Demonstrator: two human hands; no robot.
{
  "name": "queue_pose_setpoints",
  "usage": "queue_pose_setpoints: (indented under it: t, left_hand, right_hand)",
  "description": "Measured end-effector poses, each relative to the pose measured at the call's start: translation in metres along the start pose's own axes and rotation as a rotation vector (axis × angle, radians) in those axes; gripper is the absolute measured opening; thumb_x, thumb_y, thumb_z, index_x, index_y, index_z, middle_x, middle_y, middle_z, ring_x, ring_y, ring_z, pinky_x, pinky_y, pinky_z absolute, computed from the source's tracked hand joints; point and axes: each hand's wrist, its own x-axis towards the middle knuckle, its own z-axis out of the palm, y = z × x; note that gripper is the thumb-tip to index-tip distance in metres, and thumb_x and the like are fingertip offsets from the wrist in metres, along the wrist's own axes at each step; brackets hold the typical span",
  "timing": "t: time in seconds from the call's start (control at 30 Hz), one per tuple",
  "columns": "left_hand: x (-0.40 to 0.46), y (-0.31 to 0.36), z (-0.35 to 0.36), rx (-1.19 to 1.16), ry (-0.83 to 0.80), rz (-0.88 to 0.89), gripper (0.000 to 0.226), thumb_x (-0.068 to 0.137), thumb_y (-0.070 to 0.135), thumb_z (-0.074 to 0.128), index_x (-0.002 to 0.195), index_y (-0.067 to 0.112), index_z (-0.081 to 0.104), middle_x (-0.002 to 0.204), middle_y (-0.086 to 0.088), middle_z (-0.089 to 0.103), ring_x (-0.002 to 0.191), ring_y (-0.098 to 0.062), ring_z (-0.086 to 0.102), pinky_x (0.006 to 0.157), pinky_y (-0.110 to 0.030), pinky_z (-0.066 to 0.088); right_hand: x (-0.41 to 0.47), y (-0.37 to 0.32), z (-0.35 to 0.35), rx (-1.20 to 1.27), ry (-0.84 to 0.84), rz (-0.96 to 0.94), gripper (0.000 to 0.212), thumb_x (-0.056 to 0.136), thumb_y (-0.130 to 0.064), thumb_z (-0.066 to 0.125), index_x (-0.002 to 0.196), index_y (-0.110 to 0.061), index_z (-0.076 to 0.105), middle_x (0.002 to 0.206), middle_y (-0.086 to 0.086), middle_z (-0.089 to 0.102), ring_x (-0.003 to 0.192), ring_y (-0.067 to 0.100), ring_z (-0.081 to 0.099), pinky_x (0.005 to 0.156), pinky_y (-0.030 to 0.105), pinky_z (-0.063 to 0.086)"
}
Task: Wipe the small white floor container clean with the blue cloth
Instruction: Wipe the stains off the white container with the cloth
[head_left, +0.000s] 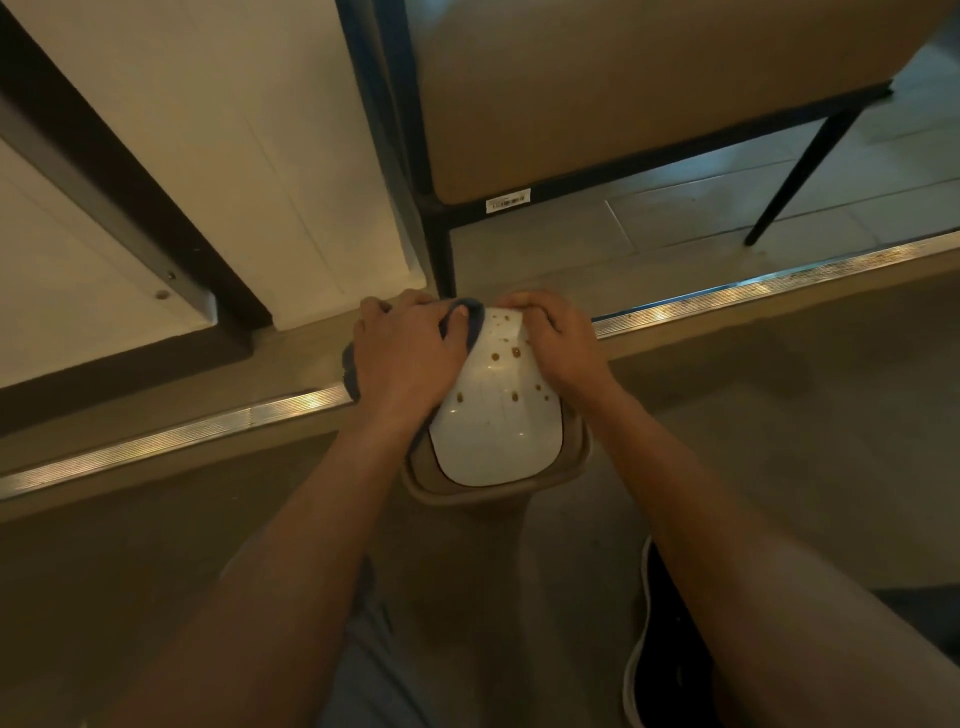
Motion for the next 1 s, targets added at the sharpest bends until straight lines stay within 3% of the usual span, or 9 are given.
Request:
queue_pose_setpoints:
  t: [0.13, 0.23, 0.4, 0.47, 0.67, 0.77, 0.87, 0.93, 1.0]
  left_hand:
    - [-0.016, -0.008, 0.009, 0.055, 0.003, 0.166, 0.043, 0.105, 0.051, 0.032, 0.140, 0.039, 0.054, 0.145, 0.011, 0.052, 0.126, -0.028, 0.044, 0.101, -0.044, 0.038]
    - [-0.025, -0.031, 0.012, -0.081, -0.015, 0.218, 0.045, 0.105, 0.055, 0.029, 0.142, 0.040, 0.047, 0.150, 0.010, 0.047, 0.134, -0.026, 0.043, 0.109, -0.044, 0.033]
    - [0.018, -0.010, 0.009, -0.128, -0.138, -0.050, 0.047, 0.102, 0.058, 0.029, 0.122, 0.032, 0.062, 0.116, -0.001, 0.067, 0.106, -0.028, 0.060, 0.094, -0.047, 0.049]
    - [0.027, 0.004, 0.008, -0.051, -0.145, -0.036, 0.044, 0.104, 0.054, 0.031, 0.113, 0.030, 0.066, 0.106, -0.002, 0.069, 0.098, -0.028, 0.063, 0.090, -0.046, 0.051]
    - [-0.007, -0.023, 0.010, -0.077, -0.011, 0.345, 0.043, 0.104, 0.052, 0.035, 0.138, 0.038, 0.057, 0.144, 0.009, 0.057, 0.129, -0.019, 0.052, 0.108, -0.044, 0.037]
    - [-0.001, -0.031, 0.001, -0.225, -0.084, 0.176, 0.037, 0.105, 0.051, 0.038, 0.133, 0.039, 0.059, 0.130, 0.010, 0.061, 0.118, -0.016, 0.054, 0.100, -0.040, 0.043]
    - [0.024, -0.006, 0.002, -0.152, -0.178, -0.058, 0.040, 0.105, 0.051, 0.036, 0.115, 0.031, 0.068, 0.104, 0.003, 0.069, 0.094, -0.020, 0.062, 0.083, -0.038, 0.051]
    - [0.029, 0.010, 0.006, -0.029, -0.128, -0.016, 0.044, 0.105, 0.050, 0.034, 0.110, 0.028, 0.071, 0.098, -0.002, 0.071, 0.089, -0.024, 0.065, 0.080, -0.039, 0.052]
    - [0.017, 0.012, 0.013, 0.039, -0.038, 0.148, 0.043, 0.105, 0.051, 0.034, 0.122, 0.034, 0.069, 0.116, 0.002, 0.071, 0.104, -0.022, 0.063, 0.091, -0.042, 0.049]
  right_hand:
    - [0.000, 0.004, 0.002, 0.010, 0.028, -0.057, 0.024, 0.105, -0.014, 0.037, 0.108, -0.021, 0.060, 0.096, -0.015, 0.056, 0.084, -0.012, 0.056, 0.073, 0.004, 0.043]
    - [-0.001, 0.006, 0.001, 0.016, 0.026, -0.068, 0.024, 0.104, -0.017, 0.037, 0.110, -0.019, 0.061, 0.101, -0.004, 0.058, 0.089, 0.002, 0.058, 0.079, 0.019, 0.049]
    - [0.000, 0.005, 0.003, 0.001, 0.027, -0.045, 0.026, 0.104, -0.018, 0.038, 0.113, -0.018, 0.062, 0.104, -0.007, 0.056, 0.092, -0.002, 0.054, 0.078, 0.014, 0.042]
    - [0.001, 0.005, 0.003, 0.005, 0.039, -0.041, 0.027, 0.103, -0.017, 0.038, 0.112, -0.019, 0.063, 0.104, -0.008, 0.056, 0.093, -0.003, 0.052, 0.080, 0.014, 0.041]
    - [0.000, 0.008, 0.004, 0.032, 0.039, -0.064, 0.035, 0.099, -0.026, 0.035, 0.115, -0.014, 0.064, 0.106, -0.005, 0.059, 0.095, 0.000, 0.055, 0.085, 0.020, 0.045]
    - [0.000, 0.010, 0.003, 0.034, 0.031, -0.062, 0.031, 0.102, -0.021, 0.037, 0.116, -0.014, 0.063, 0.107, -0.004, 0.058, 0.094, 0.005, 0.056, 0.084, 0.024, 0.047]
    - [0.001, 0.010, 0.004, 0.010, 0.032, -0.057, 0.030, 0.103, -0.019, 0.037, 0.117, -0.015, 0.063, 0.108, -0.005, 0.057, 0.094, 0.002, 0.054, 0.082, 0.018, 0.044]
    - [0.002, 0.010, 0.004, -0.003, 0.037, -0.058, 0.031, 0.104, -0.020, 0.036, 0.118, -0.014, 0.063, 0.109, -0.004, 0.058, 0.095, 0.004, 0.055, 0.082, 0.018, 0.043]
    - [0.003, 0.012, 0.004, -0.002, 0.031, -0.061, 0.033, 0.103, -0.022, 0.035, 0.119, -0.014, 0.063, 0.110, -0.002, 0.059, 0.097, 0.007, 0.056, 0.084, 0.018, 0.044]
